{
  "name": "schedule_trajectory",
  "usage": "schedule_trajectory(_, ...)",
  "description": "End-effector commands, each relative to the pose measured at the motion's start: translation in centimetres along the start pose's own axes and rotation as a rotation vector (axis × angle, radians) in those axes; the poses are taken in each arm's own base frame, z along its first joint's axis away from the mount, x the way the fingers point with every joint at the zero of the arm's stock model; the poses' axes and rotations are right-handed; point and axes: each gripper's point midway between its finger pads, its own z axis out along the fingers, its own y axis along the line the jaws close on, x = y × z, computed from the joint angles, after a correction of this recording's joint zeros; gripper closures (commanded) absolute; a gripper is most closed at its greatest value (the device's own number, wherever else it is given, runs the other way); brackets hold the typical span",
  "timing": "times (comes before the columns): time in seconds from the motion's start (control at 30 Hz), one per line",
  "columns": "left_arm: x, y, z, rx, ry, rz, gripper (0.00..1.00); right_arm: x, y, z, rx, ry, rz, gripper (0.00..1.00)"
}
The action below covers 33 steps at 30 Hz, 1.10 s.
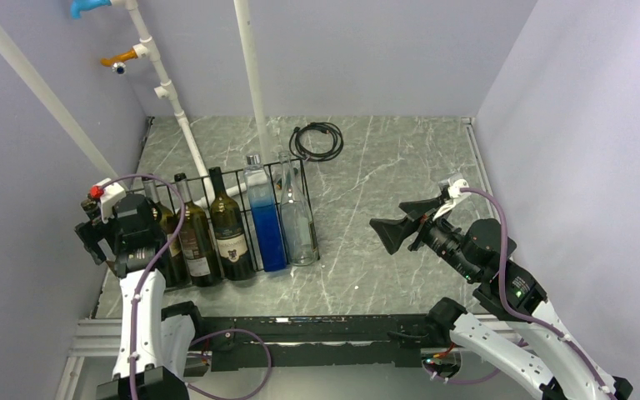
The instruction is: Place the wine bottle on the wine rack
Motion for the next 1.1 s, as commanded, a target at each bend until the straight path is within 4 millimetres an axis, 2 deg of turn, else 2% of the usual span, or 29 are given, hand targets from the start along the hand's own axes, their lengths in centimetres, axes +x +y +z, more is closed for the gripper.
schedule_trajectory(0.0, -2.4, -1.9, -1.0, 0.107, -0.054, -0.075, 0.0, -1.9, 0.3, -0.3, 0.004, -0.046, 0.003, 0.0)
schedule_trajectory(0.47, -5.7, -0.1, -4.0, 0.149, -0.082, -0.226, 0.0, -3.5, -1.2, -1.1, 0.109, -0.061, -0.015, 0.0)
schedule_trajectory(0.63, -8.1, -0.5, -6.0, 0.267, -0.11, -0.295, 0.01, -4.5, -2.3, -1.9, 0.182, -0.085, -0.014, 0.0)
schedule_trajectory(0.73, -10.2, -1.6, -8.3, 0.424, -0.132, -0.318, 0.0, -5.4, -3.3, -2.7, 0.243, -0.108, -0.008, 0.0)
schedule_trajectory(0.83, -12.8, -3.3, -11.7, 0.642, -0.179, -0.334, 0.0, -6.2, -4.2, -3.7, 0.301, -0.134, -0.004, 0.0)
schedule_trajectory(0.97, -15.8, -6.7, -18.0, 1.03, -0.277, -0.312, 0.0, -7.5, -5.2, -5.4, 0.36, -0.194, -0.001, 0.0)
schedule_trajectory(1.07, -17.3, -8.6, -23.4, 1.328, -0.347, -0.276, 0.01, -8.6, -6.0, -7.0, 0.412, -0.248, 0.006, 0.0)
